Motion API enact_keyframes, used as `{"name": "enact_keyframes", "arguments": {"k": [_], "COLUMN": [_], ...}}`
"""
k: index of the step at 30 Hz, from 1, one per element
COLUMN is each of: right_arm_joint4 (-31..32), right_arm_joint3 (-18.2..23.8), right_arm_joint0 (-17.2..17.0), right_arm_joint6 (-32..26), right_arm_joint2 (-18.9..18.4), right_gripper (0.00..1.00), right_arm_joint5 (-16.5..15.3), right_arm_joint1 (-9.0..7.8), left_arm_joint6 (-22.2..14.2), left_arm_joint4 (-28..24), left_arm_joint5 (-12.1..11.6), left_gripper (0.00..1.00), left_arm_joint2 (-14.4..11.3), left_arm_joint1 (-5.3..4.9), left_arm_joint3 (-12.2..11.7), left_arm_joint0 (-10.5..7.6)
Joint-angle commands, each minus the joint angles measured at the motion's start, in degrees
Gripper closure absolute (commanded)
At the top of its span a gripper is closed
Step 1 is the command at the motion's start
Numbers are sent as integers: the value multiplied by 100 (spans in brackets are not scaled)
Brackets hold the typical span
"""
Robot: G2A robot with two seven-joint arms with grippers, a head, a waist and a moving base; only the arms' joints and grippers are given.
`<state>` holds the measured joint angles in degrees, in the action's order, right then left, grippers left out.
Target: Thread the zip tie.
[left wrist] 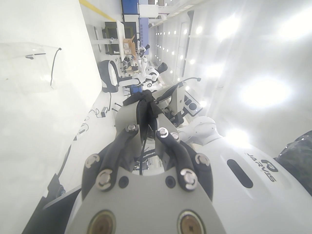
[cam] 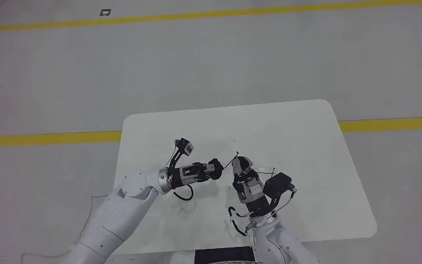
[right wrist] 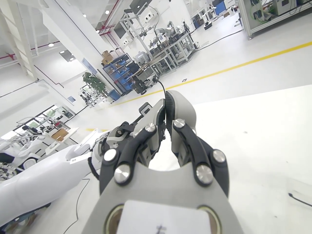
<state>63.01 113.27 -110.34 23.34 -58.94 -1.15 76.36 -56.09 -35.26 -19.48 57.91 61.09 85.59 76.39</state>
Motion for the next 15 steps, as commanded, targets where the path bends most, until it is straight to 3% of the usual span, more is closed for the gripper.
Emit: {"name": "enact_keyframes", "arguments": {"k": [1, 15], "right_arm_joint4": [-15, -29], "right_arm_joint3": [-3, -39], "right_arm_joint0": [14, 85], "right_arm_joint6": [20, 7], "right_arm_joint2": [2, 44], "right_gripper": [100, 100], "right_arm_joint5": [5, 31], "right_arm_joint1": [0, -6], "left_arm_joint6": [0, 0], "left_arm_joint4": [0, 0], "left_arm_joint5": [0, 0], "left_gripper": [100, 100], "left_arm_joint2": [0, 0], "left_arm_joint1": [0, 0], "left_arm_joint3": [0, 0], "left_arm_joint0": [0, 0]}}
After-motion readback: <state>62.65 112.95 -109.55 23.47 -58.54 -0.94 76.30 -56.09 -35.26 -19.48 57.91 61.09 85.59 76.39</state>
